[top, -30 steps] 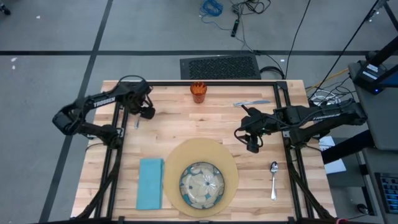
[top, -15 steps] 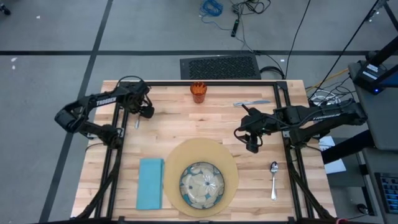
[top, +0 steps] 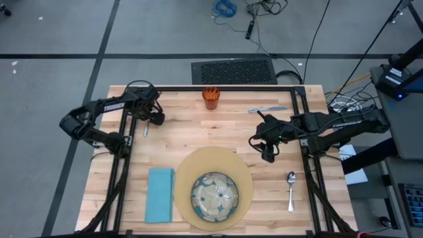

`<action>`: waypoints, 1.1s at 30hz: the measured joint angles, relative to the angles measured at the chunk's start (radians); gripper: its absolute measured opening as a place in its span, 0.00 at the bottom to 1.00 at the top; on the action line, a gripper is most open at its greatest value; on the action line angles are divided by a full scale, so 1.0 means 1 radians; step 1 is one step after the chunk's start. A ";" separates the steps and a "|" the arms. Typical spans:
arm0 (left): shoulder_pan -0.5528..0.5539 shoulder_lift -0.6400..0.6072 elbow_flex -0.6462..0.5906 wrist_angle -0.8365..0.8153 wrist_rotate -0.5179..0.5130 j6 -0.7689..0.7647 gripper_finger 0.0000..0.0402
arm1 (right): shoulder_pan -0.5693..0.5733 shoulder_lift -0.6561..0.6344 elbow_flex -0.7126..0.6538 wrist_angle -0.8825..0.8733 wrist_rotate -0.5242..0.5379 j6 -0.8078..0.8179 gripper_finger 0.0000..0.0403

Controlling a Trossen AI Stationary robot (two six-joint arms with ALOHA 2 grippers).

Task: Set table place
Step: Put the silver fork on the blue table napkin

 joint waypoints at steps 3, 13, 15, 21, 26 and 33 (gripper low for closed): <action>0.000 0.025 0.000 0.014 0.001 0.000 0.45 | 0.000 0.000 0.000 0.000 0.000 0.004 0.36; 0.000 0.047 0.001 0.051 0.007 0.008 0.35 | 0.000 0.000 0.000 -0.001 -0.001 0.011 0.36; -0.001 0.047 0.001 0.051 0.003 0.013 0.34 | 0.000 0.000 0.000 -0.001 -0.001 0.012 0.36; -0.001 0.047 0.002 0.044 -0.002 0.032 0.25 | 0.000 0.000 0.000 -0.002 -0.001 0.024 0.36; -0.001 0.047 0.002 0.040 -0.019 0.036 0.13 | 0.000 0.000 0.000 -0.002 -0.001 0.027 0.36; 0.000 0.047 0.002 0.035 -0.045 0.082 0.01 | 0.000 0.000 0.000 -0.002 -0.001 0.034 0.36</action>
